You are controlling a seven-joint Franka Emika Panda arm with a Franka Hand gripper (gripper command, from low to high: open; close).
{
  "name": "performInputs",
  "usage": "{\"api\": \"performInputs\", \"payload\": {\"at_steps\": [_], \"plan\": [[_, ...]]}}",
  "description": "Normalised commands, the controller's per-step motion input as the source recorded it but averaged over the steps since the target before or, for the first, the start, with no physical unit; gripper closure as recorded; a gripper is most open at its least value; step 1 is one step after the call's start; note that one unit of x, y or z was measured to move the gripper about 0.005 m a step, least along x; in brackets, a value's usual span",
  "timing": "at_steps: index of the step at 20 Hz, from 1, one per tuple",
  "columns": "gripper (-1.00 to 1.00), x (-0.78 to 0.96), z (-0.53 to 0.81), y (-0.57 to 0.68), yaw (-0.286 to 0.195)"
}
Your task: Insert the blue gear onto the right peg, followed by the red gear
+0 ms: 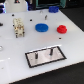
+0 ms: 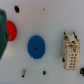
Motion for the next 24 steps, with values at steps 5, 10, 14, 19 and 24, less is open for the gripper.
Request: {"api": "performInputs", "payload": {"at_steps": [5, 10, 14, 19, 24], "plan": [[-1.00, -0.63, -0.14, 0.34, 0.000], [-1.00, -0.65, -0.17, 0.32, 0.000], [-1.00, -0.60, -0.31, 0.25, 0.000], [-1.00, -0.50, -0.42, 0.20, 0.000], [-1.00, -0.41, -0.48, 0.17, 0.000]]}}
